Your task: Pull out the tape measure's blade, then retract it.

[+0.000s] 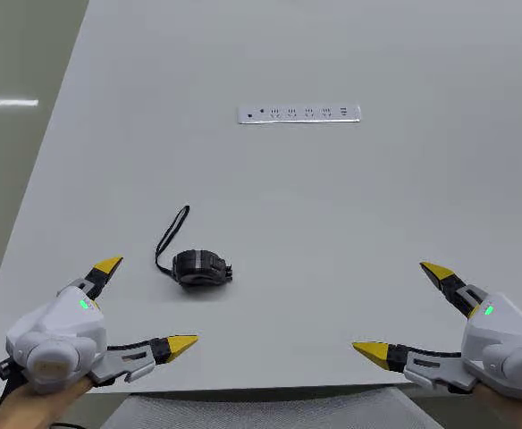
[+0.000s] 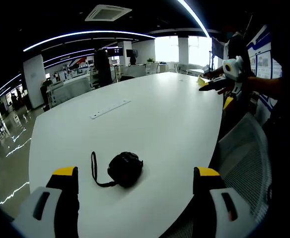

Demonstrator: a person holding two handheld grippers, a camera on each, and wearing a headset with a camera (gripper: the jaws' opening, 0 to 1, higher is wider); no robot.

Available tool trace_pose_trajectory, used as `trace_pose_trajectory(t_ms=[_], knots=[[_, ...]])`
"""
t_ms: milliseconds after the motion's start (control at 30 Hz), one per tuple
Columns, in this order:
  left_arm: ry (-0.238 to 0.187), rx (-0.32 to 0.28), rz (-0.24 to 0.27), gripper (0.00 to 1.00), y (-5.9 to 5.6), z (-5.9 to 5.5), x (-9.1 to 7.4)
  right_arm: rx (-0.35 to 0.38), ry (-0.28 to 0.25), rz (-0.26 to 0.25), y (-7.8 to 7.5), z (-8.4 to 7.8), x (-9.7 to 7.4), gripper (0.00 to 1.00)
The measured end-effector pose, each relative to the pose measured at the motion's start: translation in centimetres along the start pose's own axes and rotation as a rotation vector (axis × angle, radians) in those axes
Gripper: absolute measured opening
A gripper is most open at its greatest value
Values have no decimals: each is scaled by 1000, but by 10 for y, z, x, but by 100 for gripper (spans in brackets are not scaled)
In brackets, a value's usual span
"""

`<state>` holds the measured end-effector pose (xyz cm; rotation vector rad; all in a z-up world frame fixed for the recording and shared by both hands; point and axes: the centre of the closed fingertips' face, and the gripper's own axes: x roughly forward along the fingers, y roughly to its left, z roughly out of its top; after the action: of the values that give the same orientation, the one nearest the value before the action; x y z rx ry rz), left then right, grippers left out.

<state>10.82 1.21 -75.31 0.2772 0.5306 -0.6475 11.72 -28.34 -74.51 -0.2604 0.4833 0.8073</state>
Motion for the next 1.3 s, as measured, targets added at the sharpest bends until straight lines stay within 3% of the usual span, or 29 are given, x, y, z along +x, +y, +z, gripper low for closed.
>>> trace_pose_trajectory(t_ms=[533,900,1300], knots=[[6,9,-3,94,2,1,1,-6,7,10,-1,0,1,94],[32,49,-33,87,4,-2,4,-25,14,37,-1,-1,4,90],[68,94,-84,80,15,-6,16,-57,37,87,-6,-7,14,82]])
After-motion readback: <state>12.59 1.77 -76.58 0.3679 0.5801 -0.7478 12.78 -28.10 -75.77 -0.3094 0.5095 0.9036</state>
